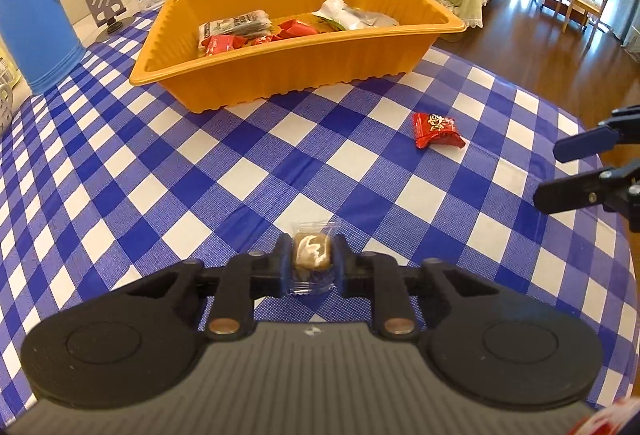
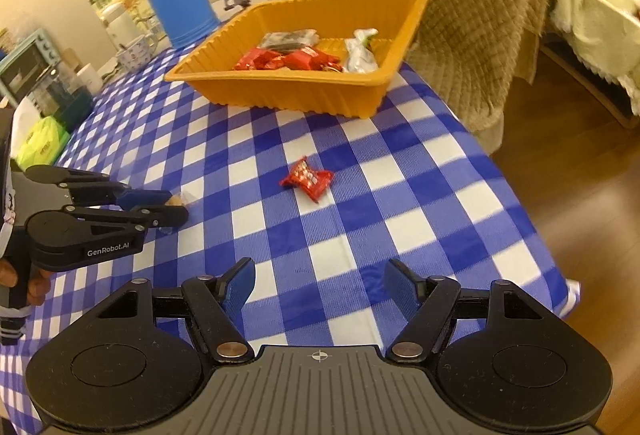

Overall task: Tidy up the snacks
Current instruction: 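Grasp the wrapped brown candy with the left gripper while the right gripper grasps the red candy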

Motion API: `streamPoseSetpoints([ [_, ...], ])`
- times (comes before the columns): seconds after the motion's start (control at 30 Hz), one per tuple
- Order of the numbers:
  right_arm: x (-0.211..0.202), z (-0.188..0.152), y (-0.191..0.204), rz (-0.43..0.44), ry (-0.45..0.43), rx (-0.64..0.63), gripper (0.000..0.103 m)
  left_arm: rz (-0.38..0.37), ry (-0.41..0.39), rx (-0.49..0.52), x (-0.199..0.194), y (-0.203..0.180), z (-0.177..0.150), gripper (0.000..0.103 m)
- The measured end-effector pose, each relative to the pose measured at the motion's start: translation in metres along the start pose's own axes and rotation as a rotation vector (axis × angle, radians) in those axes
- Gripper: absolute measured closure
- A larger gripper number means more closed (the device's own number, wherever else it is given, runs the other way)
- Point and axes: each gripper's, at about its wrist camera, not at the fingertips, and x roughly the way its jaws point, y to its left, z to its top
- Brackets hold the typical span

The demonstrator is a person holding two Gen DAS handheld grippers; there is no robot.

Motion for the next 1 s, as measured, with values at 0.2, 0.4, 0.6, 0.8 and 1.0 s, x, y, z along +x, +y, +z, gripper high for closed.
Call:
streamPoseSetpoints([
  [0.2, 0.009, 0.012, 0.003, 0.034, -0.042, -0.152, 0.031, 0.038, 0.004, -0.089, -0.005, 0.012, -0.001, 0.083],
  [0.4, 0.033, 0.030, 0.007, 0.032, -0.029, -0.313, 0.046, 0.083, 0.005, -0.166, -0.015, 0.030, -0.006, 0.083],
  [0.6, 0.053, 0.042, 0.011, 0.038, -0.018, -0.420, 0.052, 0.118, 0.005, -0.233, -0.027, 0.048, -0.014, 0.083],
  [0.8, 0.066, 0.049, 0.018, 0.046, 0.014, -0.500, 0.057, 0.147, 0.008, -0.277, -0.036, 0.059, -0.022, 0.083],
  [1.0, 0.076, 0.051, 0.023, 0.060, 0.045, -0.533, 0.066, 0.165, 0.014, -0.306, -0.042, 0.063, -0.030, 0.083],
])
